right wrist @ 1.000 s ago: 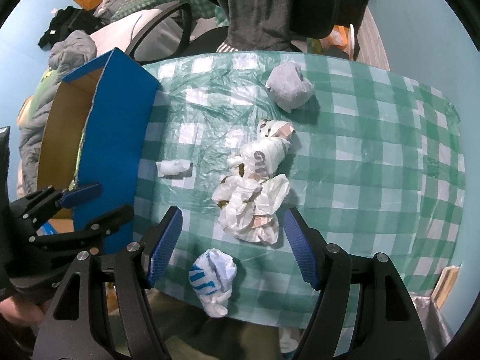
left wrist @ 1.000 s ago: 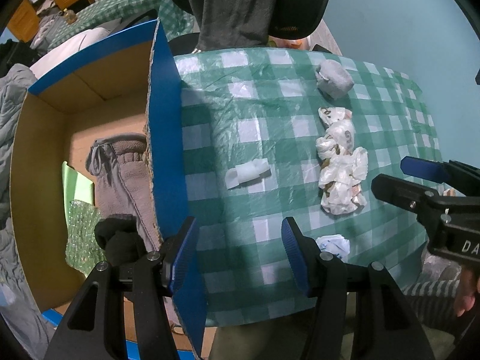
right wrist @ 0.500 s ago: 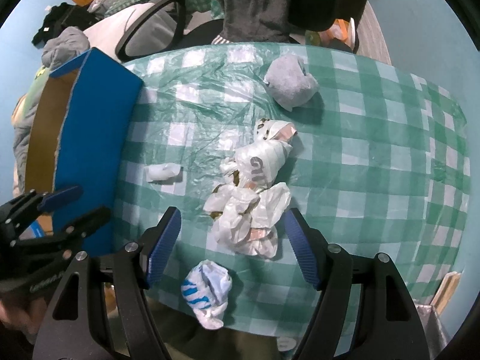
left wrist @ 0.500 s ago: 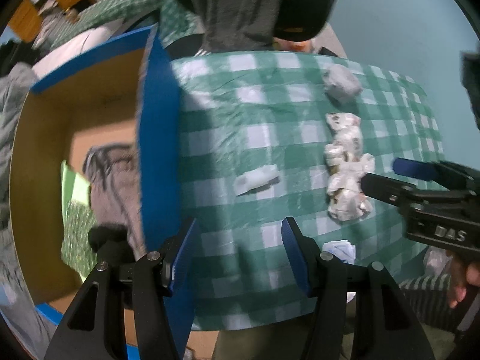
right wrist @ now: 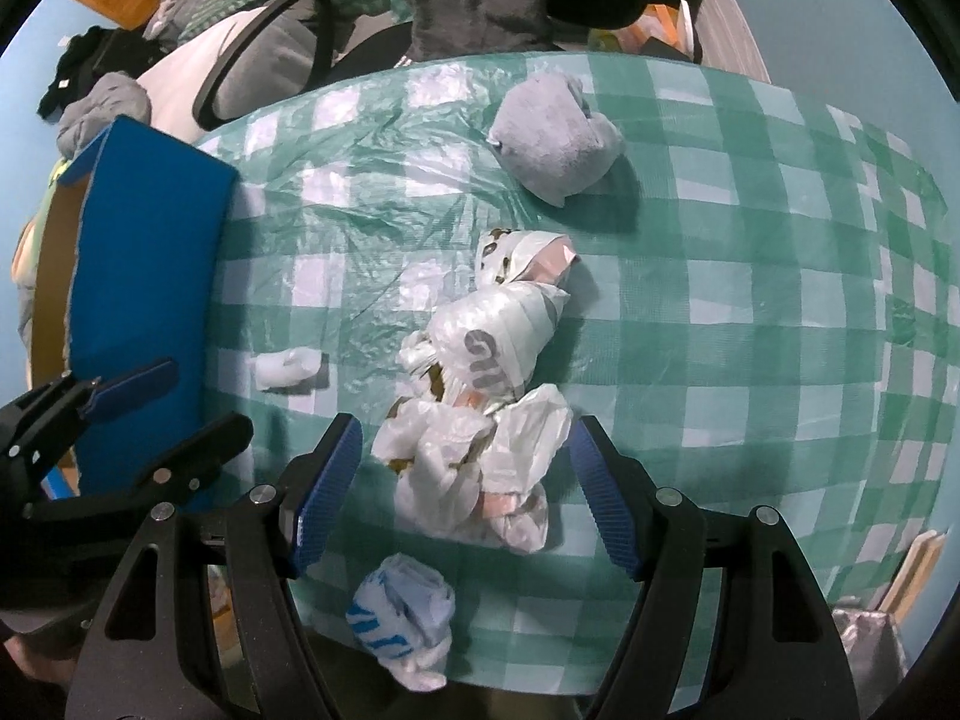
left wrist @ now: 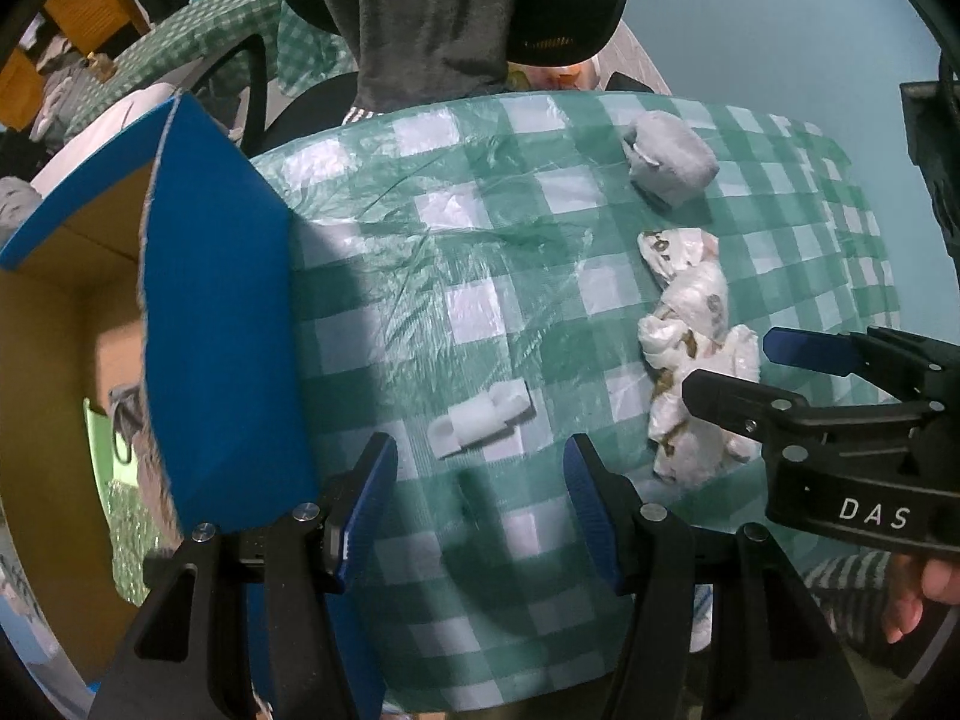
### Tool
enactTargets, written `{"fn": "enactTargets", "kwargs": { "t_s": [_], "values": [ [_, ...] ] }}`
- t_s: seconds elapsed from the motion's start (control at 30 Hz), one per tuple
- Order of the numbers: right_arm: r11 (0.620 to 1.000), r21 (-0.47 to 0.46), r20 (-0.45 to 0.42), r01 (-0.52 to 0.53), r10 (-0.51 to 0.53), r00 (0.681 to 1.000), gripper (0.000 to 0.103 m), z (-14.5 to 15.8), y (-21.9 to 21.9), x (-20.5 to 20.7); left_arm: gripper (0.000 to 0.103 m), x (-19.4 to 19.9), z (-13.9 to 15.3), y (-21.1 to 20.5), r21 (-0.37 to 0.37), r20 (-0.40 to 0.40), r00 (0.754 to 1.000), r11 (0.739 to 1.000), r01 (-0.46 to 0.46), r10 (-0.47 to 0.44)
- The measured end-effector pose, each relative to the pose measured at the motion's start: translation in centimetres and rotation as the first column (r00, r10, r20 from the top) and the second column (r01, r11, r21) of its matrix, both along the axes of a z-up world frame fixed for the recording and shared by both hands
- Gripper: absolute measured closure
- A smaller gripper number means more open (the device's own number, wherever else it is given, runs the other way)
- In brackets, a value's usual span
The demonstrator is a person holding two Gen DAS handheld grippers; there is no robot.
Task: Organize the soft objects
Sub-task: 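Grasp the white plastic bag bundle with the right gripper while the left gripper grasps the small white cloth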
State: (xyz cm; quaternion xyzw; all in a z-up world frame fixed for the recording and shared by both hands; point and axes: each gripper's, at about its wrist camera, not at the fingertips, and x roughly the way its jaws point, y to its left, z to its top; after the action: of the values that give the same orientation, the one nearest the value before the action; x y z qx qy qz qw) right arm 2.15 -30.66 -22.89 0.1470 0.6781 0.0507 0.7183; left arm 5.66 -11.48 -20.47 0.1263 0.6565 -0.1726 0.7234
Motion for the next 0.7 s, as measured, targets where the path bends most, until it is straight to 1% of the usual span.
{"fn": "enactTargets", "kwargs": {
  "t_s": [0.23, 0.37, 0.57, 0.6, 0.63, 0.7],
  "values": [
    [1.0, -0.014, -0.015, 0.009, -0.009, 1.0, 0.03, -1.7, -0.2, 0.4, 0.044, 0.3, -1.7, -0.2, 0.022, -0.024, 0.999, 0.999, 0.034, -0.034],
    [1.0, -0.023, -0.027, -0.007, 0.006, 1.0, 0.03, -2.5, 0.1, 0.6, 0.044, 0.0, -2.6, -0.3, 0.032, -0.051, 0.998, 0.998, 0.049, -0.047],
    [0.997, -0.06, -0.026, -0.056, 0.055, 0.998, 0.03, -3.2, 1.0, 0.6, 0.043, 0.4, -3.6, -0.4, 0.048, -0.07, 0.996, 0.997, 0.06, -0.057],
    [0.995, -0.073, -0.02, -0.066, 0.065, 0.998, 0.032, -3.1, 1.1, 0.5, 0.043, 0.4, -3.8, -0.4, 0.051, -0.072, 0.996, 0.997, 0.063, -0.059],
    [0.993, -0.088, -0.016, -0.078, 0.077, 0.997, 0.036, -3.1, 1.2, 0.5, 0.043, 0.5, -3.9, -0.4, 0.055, -0.073, 0.995, 0.996, 0.066, -0.062],
    [0.989, -0.114, -0.008, -0.094, 0.094, 0.996, 0.049, -2.9, 1.3, 0.5, 0.044, 0.8, -4.0, -0.5, 0.058, -0.078, 0.995, 0.996, 0.068, -0.063]
  ]
}}
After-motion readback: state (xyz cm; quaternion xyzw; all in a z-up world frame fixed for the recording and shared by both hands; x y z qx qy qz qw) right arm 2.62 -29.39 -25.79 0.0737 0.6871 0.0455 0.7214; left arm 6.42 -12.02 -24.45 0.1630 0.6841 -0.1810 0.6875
